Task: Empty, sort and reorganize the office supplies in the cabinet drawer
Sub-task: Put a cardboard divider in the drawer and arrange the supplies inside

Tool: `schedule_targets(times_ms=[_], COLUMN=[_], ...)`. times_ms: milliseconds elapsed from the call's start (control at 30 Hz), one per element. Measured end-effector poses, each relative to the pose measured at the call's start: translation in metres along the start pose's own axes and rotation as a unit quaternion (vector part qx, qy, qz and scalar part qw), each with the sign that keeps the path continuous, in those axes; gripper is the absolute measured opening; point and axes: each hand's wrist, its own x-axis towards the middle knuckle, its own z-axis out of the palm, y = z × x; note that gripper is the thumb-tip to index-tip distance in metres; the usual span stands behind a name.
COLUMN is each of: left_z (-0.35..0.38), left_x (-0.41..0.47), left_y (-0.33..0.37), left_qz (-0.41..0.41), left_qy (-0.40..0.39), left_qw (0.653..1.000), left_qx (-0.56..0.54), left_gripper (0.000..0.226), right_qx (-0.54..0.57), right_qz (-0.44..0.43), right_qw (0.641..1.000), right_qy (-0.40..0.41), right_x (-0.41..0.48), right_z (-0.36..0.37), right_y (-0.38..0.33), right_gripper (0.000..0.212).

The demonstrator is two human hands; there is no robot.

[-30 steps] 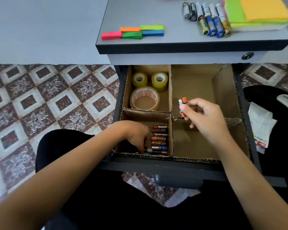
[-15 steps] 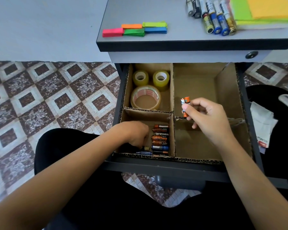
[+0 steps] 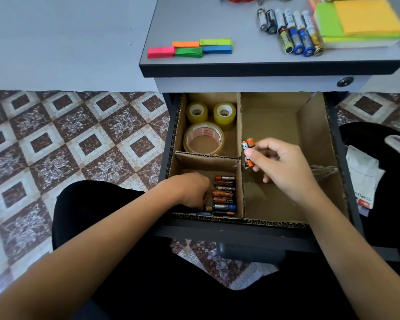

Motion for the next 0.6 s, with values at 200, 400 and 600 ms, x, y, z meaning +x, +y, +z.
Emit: schedule_targets(times_ms=[200, 400, 600], left_z=[0.0, -0.007, -0.033], left_x=[-0.003, -0.013, -0.067], left_y=[-0.001, 0.002, -0.017], left_qz=[0.006, -0.004, 0.003], left_qy=[0.011, 0.018, 0.173], left_qw=[1.0, 1.0, 0.972], left_qx=[0.0, 0.003, -0.156], left_gripper=[0.018, 0.025, 0.028], right_qx=[-0.003, -0.022, -0.077], right_qz=[0.004, -0.005, -0.026], right_qw=[1.0, 0.999, 0.977], right_qy=[-0.004, -0.038, -0.195], right_x=[-0.001, 0.001, 0.008], right_z=[0.001, -0.001, -0.003], right_y=[0.001, -0.003, -0.026], right_gripper=[0.007, 0.005, 0.005])
